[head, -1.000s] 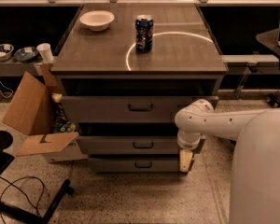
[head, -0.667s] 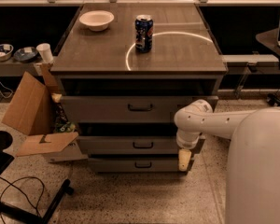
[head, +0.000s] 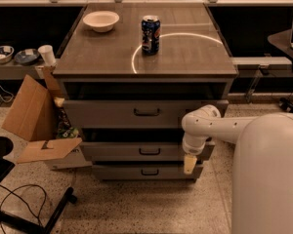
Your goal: Open middle drawer
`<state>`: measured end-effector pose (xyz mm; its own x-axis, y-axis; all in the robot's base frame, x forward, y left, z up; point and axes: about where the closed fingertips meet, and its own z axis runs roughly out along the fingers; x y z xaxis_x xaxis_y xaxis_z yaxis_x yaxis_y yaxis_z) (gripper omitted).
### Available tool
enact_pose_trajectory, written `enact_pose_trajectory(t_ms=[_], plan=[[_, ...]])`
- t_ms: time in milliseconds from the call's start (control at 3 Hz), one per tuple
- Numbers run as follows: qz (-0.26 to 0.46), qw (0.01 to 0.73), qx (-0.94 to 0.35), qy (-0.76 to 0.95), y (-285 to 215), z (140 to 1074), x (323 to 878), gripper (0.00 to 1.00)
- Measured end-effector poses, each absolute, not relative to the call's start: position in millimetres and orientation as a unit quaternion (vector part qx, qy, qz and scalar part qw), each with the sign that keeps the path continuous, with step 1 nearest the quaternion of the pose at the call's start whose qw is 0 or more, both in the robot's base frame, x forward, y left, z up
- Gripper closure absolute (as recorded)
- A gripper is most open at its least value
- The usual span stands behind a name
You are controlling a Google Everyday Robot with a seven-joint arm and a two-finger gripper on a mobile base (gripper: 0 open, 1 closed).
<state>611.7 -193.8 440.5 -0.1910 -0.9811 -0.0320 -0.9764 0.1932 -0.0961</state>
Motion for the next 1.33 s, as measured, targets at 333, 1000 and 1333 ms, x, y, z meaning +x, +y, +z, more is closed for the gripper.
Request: enact_pose_trajectory(t_ms=[333,1000,1333], plan=[[-0.014,0.048,-0.636,0.770,-192.1,438.4,607.9,0.41],[-0.004,0.052,-0.628,0.777,-198.7,452.0,591.2,0.87],[-0.004,0.052,-0.628,0.777,-198.7,455.7,591.0,1.00]])
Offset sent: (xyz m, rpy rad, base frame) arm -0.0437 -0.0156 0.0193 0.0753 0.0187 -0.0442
